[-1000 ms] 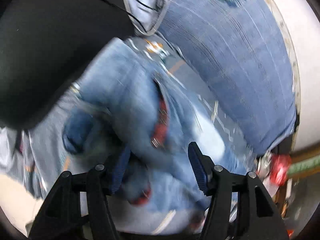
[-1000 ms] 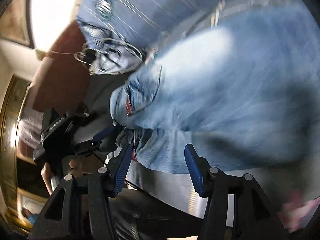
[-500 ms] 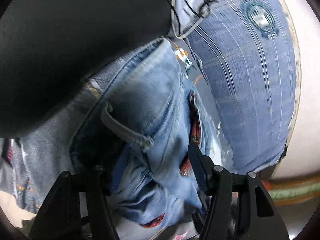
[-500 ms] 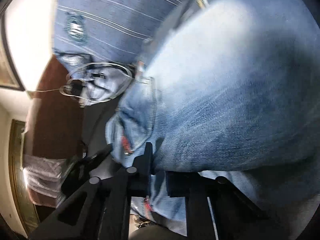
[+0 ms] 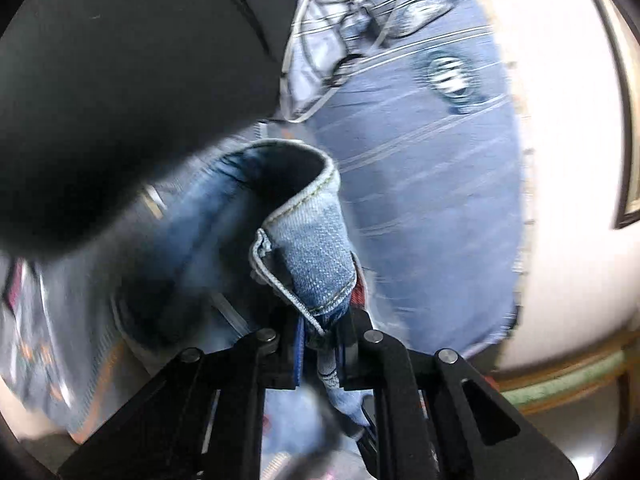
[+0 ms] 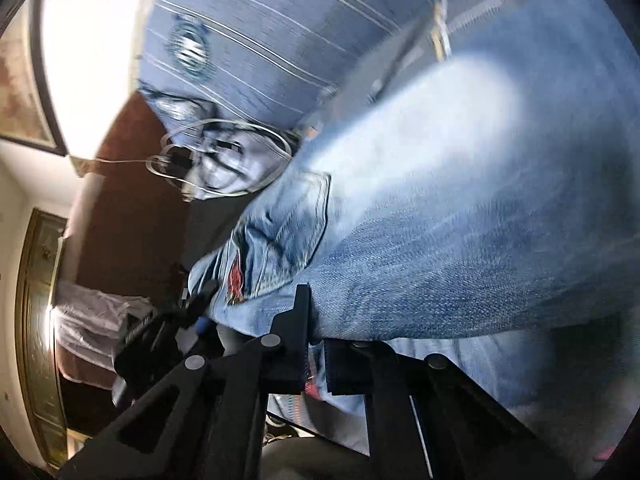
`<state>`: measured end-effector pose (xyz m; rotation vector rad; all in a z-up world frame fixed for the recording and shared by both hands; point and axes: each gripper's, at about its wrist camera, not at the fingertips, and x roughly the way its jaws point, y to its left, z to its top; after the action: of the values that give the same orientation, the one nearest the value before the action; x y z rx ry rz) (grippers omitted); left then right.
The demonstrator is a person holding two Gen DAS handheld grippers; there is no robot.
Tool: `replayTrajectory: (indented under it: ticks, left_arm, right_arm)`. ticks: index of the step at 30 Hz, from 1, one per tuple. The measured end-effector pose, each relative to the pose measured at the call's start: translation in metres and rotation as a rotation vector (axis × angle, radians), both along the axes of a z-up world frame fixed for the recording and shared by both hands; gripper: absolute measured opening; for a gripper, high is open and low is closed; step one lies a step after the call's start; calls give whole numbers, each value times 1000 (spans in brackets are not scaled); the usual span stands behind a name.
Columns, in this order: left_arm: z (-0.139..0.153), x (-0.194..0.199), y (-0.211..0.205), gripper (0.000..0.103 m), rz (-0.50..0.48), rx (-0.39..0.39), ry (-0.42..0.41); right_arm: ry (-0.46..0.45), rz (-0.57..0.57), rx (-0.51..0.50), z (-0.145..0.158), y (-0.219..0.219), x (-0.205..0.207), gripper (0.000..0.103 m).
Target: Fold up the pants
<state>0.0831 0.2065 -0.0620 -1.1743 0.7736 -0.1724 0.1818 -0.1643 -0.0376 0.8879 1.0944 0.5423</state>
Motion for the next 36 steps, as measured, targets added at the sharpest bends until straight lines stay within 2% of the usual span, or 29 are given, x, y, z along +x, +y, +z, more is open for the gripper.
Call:
replayTrajectory:
  ticks: [1,3,4,6,7,9,11,13,15,17,19,20,22,23,24,25,27,28,30,31,33,36]
  left_arm:
    - [2,-12,-2,13,5,5,-11]
    - [1,-25,-5,13,13,70,24]
    - [-4,-28,-8,13,27,106,71]
    - [-22,-32,-6,16,76,174,223]
    - [-33,-30,-4,17,92,174,303]
    - [-40,-24,2,22,95,148,338]
    - [-33,-22,-2,23,93,211,332]
    - [-23,-21,-9,31,95,278,312]
    - [-11,-22,-13,56,102,343,283]
    - [0,-25,-21,63,117,404,252]
    - [8,-29,-27,64,120,458,224]
    - [8,-28,-30,64,117,477,220]
    - [10,-29,-36,64,99,501,206]
    - [12,-30,-41,64,86,509,191]
    - [15,-31,-46,64,70,514,175]
    - [16,-28,-50,64,53,515,155]
    - [20,-25,-61,64,32,531,138]
    - [22,-25,-66,64,24,544,137]
    - [26,-27,-73,64,-12,513,101]
    - [27,-28,-78,64,-32,502,83]
    - [30,-27,-87,64,-52,522,75]
    - [34,-26,-100,64,-97,528,61]
  right_arm:
    - [-11,7,-1,7,-3,-5,4]
    - [-27,33,-9,13,-9,-21,4]
    - [-16,53,-25,9,-9,-28,4]
    - [17,96,-70,-7,-1,-37,4]
    - [46,109,-95,-21,3,-39,5]
    - [116,105,-100,-50,5,-38,7]
    - [152,98,-51,-66,3,-35,6]
    - [171,88,-27,-59,-5,-36,18]
    - [135,95,-45,-41,-18,-41,46]
    - [78,91,-72,-15,-39,-50,51]
    - [-3,73,-101,12,-75,-58,51]
    - [-29,59,-147,23,-92,-59,51]
    - [-86,-3,-276,42,-132,-57,51]
    - [-99,-30,-378,49,-153,-54,53]
    - [-90,-50,-453,50,-164,-52,53]
    - [-60,-106,-597,50,-190,-49,54]
    - [-35,-182,-683,44,-221,-50,54]
    - [-17,-234,-688,38,-240,-52,54]
    - [19,-327,-644,24,-271,-61,51]
    - [43,-346,-604,15,-281,-65,49]
    - [73,-362,-570,7,-293,-67,38]
    - [48,-363,-581,10,-291,-65,38]
